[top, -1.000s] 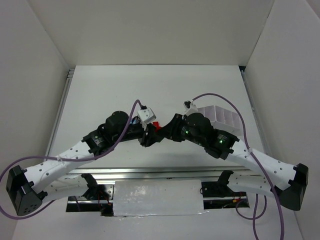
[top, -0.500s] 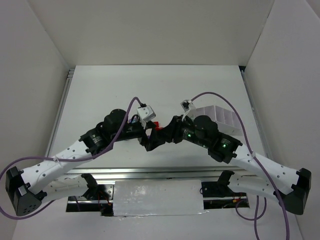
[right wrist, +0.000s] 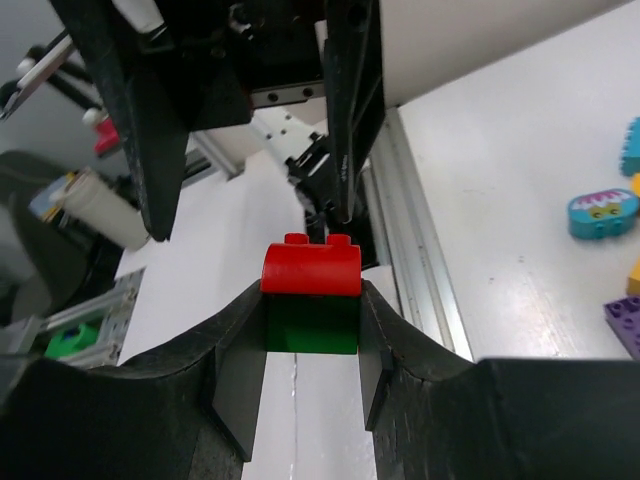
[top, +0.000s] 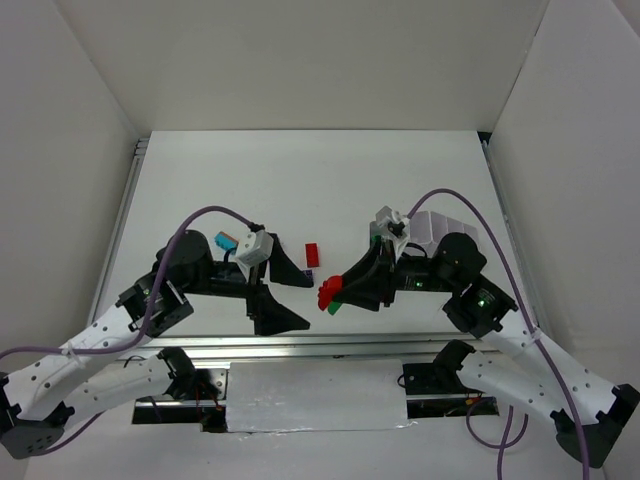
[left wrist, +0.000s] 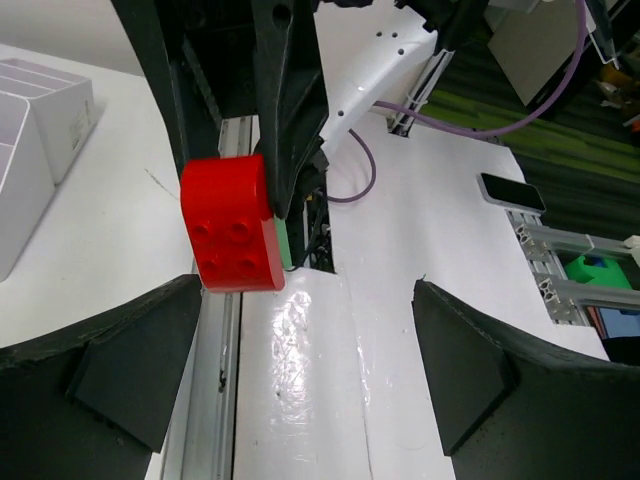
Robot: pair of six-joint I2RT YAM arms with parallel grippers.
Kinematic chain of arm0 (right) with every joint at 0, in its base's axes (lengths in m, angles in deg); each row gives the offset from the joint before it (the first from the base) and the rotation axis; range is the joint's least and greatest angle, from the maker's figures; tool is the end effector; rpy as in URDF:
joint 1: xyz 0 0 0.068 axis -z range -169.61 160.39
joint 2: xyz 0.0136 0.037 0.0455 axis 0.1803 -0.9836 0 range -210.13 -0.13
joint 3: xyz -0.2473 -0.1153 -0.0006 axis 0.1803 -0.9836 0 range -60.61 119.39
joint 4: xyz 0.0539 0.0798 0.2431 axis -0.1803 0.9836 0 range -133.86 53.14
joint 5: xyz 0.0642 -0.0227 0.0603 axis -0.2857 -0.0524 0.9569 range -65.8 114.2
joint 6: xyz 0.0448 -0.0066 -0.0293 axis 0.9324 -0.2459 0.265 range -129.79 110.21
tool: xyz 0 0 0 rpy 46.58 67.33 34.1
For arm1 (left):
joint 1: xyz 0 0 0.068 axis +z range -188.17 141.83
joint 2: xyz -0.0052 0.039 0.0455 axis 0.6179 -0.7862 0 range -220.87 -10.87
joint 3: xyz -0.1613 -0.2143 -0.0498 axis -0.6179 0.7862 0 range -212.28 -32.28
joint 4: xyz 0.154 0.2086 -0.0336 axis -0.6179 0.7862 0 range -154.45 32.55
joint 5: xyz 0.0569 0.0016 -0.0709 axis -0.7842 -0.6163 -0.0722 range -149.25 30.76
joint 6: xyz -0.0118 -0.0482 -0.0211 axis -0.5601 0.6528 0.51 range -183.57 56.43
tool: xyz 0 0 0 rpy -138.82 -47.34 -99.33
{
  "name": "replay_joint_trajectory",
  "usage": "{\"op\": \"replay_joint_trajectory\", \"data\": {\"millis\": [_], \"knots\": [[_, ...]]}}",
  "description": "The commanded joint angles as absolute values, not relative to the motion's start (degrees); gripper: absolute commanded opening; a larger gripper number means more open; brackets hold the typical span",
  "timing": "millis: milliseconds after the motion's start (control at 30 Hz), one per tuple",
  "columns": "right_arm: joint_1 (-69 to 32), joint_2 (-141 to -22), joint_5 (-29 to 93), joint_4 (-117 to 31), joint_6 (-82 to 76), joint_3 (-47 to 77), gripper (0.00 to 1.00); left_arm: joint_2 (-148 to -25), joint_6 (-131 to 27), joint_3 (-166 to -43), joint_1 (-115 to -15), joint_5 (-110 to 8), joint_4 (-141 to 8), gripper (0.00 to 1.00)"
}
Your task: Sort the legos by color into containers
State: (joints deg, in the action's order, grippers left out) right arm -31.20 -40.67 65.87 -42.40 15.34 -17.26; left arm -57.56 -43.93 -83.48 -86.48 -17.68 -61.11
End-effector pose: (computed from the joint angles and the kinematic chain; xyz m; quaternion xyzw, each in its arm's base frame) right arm 0.1053 0.1251 0.3595 -0.3453 0.6098 0.5752 0.4219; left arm 0.1015 -0.1495 0.3867 0.4076 0.5712 -0.5791 0.4151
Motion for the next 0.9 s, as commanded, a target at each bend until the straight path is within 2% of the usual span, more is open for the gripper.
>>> {"op": "replay_joint_trajectory", "data": {"millis": [0,333,367,467,633,700,733,767,800,833,867], "knots": [[-30.83,-42.76,76.04,-47.62,13.59,-15.09,0.00,-57.97,-42.56,-84.39,-86.68,-15.47,-62.17,0.99],[-31.10,-44.34,76.15,-51.68,15.44,-14.47,0.00,-63.33,-41.42,-85.28,-86.68,-16.44,-62.51,0.88],[-31.18,-44.86,75.97,-51.42,15.26,-14.30,0.00,-63.60,-41.50,-85.45,-86.68,-16.09,-62.25,0.85],[-31.62,-46.53,76.32,-51.68,15.00,-13.94,0.00,-64.21,-41.68,-85.63,-86.68,-16.62,-62.16,0.69],[-34.34,-48.82,72.37,-48.87,12.72,-12.36,0.01,-63.78,-41.07,-85.71,-86.68,-15.39,-63.48,0.59],[-34.87,-49.26,71.58,-48.78,12.36,-12.27,0.01,-63.34,-41.59,-86.06,-86.68,-15.74,-63.04,0.42],[-35.05,-49.26,71.31,-48.69,12.27,-12.19,0.01,-63.16,-41.77,-86.15,-86.68,-15.91,-62.78,0.16],[-35.05,-49.26,70.70,-48.60,12.19,-12.36,0.03,-62.81,-42.03,-86.33,-86.68,-16.26,-62.08,0.02],[-35.05,-49.09,70.26,-48.43,12.10,-12.36,0.07,-62.81,-42.12,-86.42,-86.68,-16.35,-61.72,0.00],[-35.05,-48.91,69.73,-48.43,12.27,-12.54,0.14,-62.55,-42.21,-86.33,-86.68,-16.27,-61.63,0.00],[-35.05,-48.65,69.03,-48.86,12.45,-13.32,0.63,-62.11,-42.38,-86.24,-86.68,-16.01,-61.72,0.00]]}}
